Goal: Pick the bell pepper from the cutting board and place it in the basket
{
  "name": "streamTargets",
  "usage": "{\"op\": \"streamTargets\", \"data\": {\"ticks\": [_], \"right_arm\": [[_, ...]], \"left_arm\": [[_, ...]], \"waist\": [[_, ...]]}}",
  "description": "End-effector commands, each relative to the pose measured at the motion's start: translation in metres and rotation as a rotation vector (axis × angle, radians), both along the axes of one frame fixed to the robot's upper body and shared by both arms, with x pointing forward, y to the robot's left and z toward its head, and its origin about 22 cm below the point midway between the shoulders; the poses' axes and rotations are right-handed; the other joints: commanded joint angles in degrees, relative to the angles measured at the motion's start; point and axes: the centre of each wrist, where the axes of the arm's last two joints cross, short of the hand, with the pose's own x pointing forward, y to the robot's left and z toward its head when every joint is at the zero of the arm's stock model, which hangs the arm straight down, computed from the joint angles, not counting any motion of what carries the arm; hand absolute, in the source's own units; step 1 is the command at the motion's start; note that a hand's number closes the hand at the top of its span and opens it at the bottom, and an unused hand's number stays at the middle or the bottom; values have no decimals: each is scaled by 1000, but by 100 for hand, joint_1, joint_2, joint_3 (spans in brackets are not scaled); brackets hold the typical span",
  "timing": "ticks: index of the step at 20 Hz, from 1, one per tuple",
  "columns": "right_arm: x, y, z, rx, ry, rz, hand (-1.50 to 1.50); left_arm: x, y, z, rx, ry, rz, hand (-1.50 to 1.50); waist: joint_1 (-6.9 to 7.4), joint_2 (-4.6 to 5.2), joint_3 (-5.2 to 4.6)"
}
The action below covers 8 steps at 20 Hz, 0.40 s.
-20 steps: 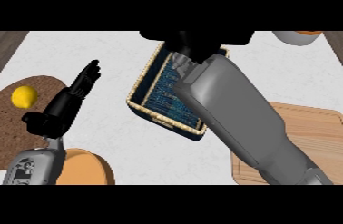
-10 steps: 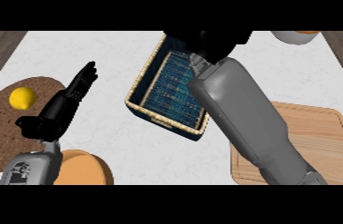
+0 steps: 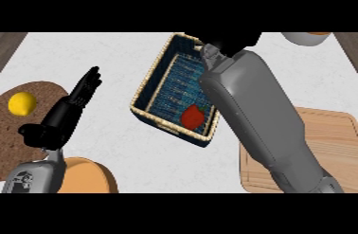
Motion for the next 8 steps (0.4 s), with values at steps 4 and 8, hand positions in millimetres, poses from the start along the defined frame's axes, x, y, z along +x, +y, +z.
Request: {"op": "streamTargets", "data": {"ticks": [4, 8], "right_arm": [[-10, -16, 30, 284, -76, -8, -150], [-17, -47, 38, 409, -44, -7, -150]], "left_arm": [[8, -1, 16, -1, 7, 5, 0], [-6, 7, 0, -1, 2, 24, 0]], "waist": [[-66, -13, 3], [-99, -28, 3]]}}
